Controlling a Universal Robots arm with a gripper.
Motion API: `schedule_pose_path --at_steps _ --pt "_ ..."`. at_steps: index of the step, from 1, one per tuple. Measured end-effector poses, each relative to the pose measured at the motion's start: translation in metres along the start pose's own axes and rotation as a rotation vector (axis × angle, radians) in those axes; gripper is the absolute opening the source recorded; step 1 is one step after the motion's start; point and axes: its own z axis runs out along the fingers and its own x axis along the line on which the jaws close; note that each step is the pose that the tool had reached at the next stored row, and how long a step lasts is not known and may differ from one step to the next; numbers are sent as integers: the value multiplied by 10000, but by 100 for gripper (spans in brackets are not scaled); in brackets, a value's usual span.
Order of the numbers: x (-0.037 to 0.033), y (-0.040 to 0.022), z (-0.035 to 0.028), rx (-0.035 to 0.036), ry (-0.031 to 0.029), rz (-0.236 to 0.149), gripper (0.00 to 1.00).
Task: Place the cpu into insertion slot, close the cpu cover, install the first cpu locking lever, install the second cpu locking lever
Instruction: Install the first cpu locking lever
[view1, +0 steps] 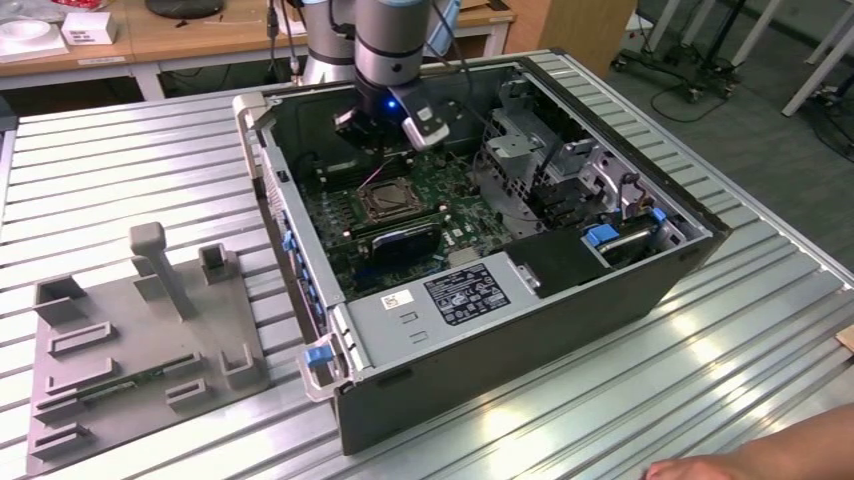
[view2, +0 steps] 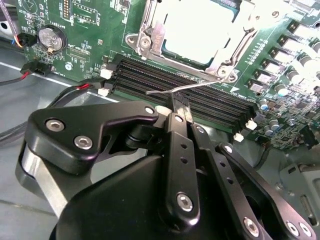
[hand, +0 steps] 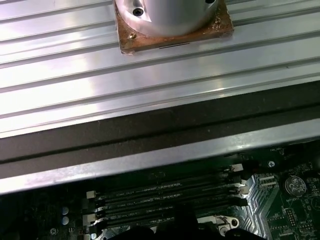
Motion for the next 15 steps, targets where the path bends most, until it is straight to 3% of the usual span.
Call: schedule_pose_path --at_steps 7,9,11,15 --pt "0 -20 21 -69 5 2 10" --pt "0 -21 22 -67 7 3 10" --pt "1 -32 64 -68 7 3 10" --pt "0 -30 59 -69 7 3 10"
